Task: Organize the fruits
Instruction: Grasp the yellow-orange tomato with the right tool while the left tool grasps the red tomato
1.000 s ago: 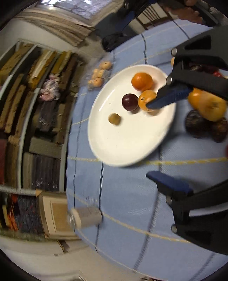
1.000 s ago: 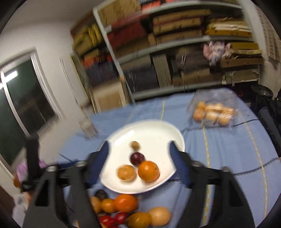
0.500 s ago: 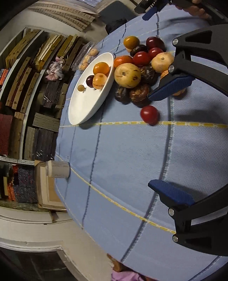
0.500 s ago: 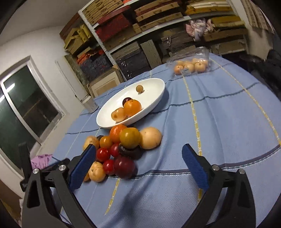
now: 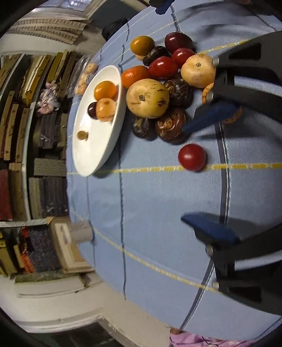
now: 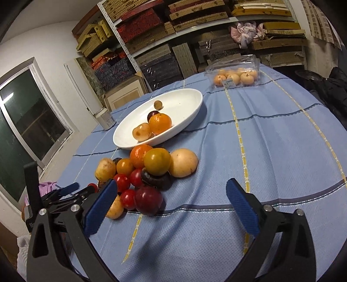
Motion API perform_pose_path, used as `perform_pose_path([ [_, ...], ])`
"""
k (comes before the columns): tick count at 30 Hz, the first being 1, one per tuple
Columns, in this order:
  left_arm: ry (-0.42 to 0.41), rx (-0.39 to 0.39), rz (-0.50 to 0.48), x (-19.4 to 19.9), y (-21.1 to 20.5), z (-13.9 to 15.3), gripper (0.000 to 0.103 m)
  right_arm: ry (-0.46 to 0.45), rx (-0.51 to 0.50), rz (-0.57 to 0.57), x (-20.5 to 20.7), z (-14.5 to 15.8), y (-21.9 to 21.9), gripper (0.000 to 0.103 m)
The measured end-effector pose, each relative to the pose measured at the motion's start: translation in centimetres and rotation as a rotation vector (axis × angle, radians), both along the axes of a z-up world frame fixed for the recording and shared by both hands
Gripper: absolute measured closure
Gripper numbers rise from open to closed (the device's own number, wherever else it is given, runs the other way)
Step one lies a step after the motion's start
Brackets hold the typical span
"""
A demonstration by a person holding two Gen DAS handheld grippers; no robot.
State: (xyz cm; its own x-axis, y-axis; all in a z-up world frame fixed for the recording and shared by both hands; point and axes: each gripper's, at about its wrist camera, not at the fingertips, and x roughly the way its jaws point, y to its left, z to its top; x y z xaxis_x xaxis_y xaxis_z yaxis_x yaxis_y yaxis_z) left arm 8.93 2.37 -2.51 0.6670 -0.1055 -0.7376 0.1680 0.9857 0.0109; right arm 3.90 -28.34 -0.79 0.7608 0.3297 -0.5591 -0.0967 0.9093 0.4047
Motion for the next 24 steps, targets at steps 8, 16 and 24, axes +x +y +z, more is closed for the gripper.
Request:
perform_pose_path([
  [8, 0.055, -0.068, -0.026, 1.0, 0.4, -0.8, 0.058, 0.03, -0.005, 0.016, 0.2, -0.4, 0.4, 0.005],
  [16, 0.038, -0.074, -0.072, 0.6, -0.4, -0.5, 0.077, 0.022, -0.011, 0.017, 0.1, -0.3, 0.4, 0.005],
  [24, -0.006, -0.06, -0.065, -0.9, -0.4, 0.2, 0.077, -0.062, -0.077, 0.034, -0.6, 0.4, 1.1, 0.005],
])
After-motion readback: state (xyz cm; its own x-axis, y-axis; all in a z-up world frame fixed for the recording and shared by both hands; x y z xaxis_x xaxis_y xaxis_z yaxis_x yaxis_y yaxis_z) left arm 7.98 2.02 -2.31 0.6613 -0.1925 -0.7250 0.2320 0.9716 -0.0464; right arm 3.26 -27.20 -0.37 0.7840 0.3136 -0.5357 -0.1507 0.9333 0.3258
